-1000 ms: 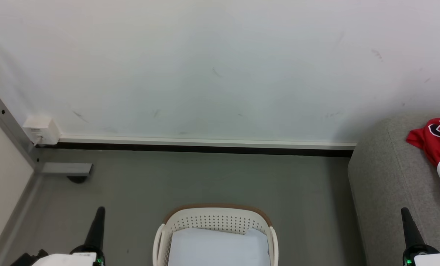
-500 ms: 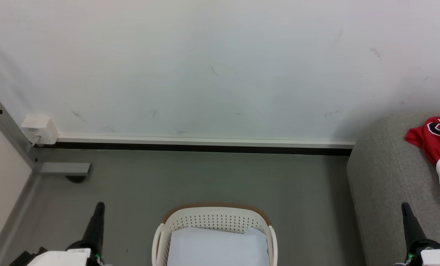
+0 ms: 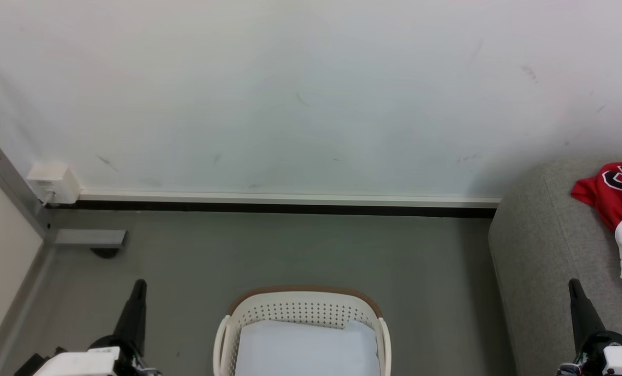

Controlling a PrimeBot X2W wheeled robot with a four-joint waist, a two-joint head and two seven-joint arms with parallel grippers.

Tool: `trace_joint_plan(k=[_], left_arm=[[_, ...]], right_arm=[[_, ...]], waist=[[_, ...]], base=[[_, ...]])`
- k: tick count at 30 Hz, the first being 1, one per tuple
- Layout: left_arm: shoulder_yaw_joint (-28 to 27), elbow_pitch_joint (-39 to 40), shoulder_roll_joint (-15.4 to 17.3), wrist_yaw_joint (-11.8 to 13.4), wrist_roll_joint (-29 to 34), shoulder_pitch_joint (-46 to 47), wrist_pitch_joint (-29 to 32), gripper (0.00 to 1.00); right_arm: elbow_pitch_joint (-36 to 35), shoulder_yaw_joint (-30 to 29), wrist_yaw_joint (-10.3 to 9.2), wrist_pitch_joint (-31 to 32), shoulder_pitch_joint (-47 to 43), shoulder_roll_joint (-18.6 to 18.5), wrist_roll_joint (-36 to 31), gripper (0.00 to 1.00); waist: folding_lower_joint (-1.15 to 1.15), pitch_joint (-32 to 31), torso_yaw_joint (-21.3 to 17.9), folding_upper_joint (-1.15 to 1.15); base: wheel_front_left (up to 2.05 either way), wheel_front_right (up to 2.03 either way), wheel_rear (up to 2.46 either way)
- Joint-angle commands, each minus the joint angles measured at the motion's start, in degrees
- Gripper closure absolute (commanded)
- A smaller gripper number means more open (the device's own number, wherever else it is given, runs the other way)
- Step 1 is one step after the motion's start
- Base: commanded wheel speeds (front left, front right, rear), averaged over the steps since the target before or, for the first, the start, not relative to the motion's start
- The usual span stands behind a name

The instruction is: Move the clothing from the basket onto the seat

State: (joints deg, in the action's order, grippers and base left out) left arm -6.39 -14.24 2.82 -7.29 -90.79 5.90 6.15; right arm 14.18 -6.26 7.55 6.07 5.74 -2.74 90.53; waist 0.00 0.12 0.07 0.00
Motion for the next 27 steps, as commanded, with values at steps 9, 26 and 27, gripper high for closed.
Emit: trace_joint_plan(k=[9,26,27], left_arm=[[-0.3,0.3,0.1,-0.4,-2.0,0.6,0.6,1.0],[-0.3,0.3,0.1,-0.4,-2.0,0.6,0.6,1.0],[-0.3,0.3,0.1,-0.4,-2.0,0.6,0.6,1.0]], right_arm=[[-0.3,-0.4,-0.12,0.6,0.9,-0.4,2.0,1.0],[-0.3,-0.4,-0.12,0.6,0.9,-0.3,1.9,1.0],[-0.3,-0.4,-0.12,0.7,0.9,-0.3,1.9,1.0]], waist=[[0.0,0.1,-0.1,0.0],[0.0,0.1,-0.1,0.0],[0.0,0.1,-0.1,0.0]], base=[[0.0,0.0,0.0],[0.0,0.0,0.0],[0.0,0.0,0.0]])
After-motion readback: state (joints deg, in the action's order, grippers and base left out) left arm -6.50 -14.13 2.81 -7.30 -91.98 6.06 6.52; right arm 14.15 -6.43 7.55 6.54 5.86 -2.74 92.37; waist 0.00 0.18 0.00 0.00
